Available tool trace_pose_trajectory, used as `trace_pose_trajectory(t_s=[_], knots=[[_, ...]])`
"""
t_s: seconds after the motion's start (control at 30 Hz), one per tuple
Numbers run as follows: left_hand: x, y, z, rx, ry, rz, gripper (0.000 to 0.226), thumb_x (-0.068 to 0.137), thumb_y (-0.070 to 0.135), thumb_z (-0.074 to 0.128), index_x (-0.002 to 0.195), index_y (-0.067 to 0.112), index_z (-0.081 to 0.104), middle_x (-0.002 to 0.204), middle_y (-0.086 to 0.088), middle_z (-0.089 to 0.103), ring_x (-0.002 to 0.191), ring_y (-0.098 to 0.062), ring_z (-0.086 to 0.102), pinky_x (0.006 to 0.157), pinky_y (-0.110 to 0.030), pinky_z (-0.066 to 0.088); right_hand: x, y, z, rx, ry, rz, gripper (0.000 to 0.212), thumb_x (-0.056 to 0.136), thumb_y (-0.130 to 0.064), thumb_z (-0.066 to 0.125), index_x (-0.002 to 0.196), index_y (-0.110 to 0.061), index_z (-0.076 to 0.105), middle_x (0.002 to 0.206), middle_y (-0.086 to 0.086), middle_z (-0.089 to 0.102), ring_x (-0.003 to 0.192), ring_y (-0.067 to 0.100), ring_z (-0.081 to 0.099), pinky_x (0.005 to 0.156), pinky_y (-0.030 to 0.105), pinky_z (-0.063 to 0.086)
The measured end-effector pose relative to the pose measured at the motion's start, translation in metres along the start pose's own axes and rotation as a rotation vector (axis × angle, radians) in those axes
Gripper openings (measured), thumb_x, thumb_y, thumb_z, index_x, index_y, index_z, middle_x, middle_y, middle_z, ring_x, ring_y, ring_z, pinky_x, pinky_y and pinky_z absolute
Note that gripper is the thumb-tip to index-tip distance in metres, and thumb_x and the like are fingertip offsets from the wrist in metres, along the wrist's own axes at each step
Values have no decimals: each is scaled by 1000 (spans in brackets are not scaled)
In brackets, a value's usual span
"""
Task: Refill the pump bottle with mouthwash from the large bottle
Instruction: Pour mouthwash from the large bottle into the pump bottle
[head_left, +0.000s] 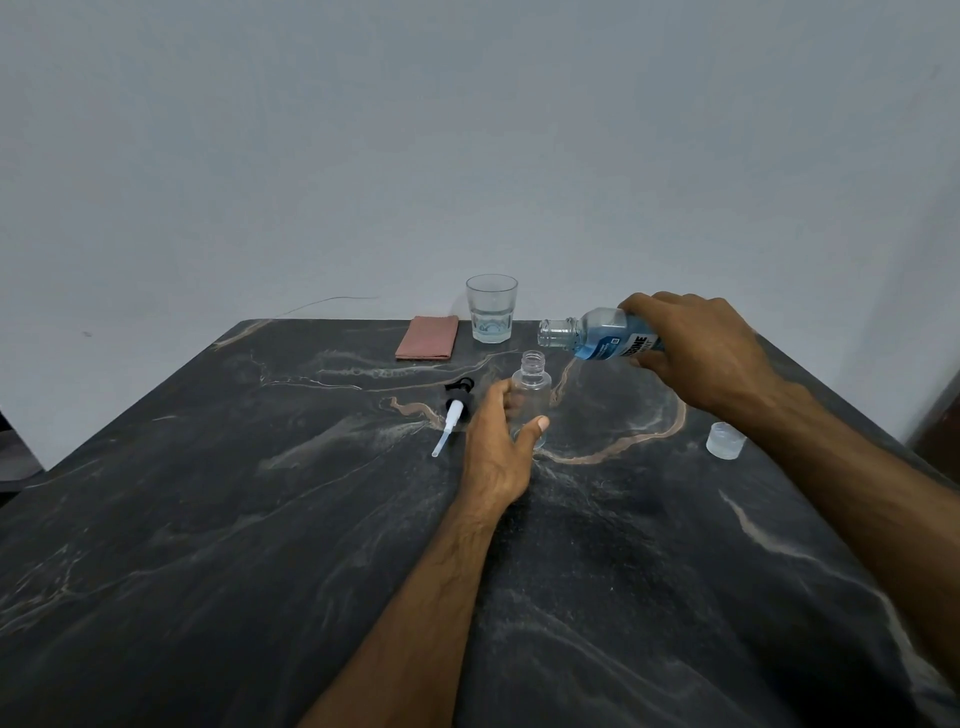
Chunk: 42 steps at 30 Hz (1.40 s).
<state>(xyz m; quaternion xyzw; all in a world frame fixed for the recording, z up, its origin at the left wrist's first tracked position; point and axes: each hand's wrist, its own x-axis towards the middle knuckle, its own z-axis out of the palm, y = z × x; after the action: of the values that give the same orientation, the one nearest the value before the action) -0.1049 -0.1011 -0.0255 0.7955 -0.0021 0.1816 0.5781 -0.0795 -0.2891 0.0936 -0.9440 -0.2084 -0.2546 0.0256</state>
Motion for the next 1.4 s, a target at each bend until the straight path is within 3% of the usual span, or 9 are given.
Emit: trace_pose_trajectory(t_s=[0.8,1.4], knots=[[1,1,0,12,0,0,53,88,16,66,135,15,42,126,4,53,110,-6,48,93,-21,40,1,-1,-6,-27,-10,-6,40,85,-23,71,122,-20,54,109,6,66,91,30,60,77,39,44],[0,1,0,-13,4,5,51,87,13,67,133,14,44,129,-1,56,118,-13,52,103,-32,44,2,-1,-11,-45,-20,-9,44,86,-21,71,125,-19,53,112,8,66,93,31,60,80,42,45]])
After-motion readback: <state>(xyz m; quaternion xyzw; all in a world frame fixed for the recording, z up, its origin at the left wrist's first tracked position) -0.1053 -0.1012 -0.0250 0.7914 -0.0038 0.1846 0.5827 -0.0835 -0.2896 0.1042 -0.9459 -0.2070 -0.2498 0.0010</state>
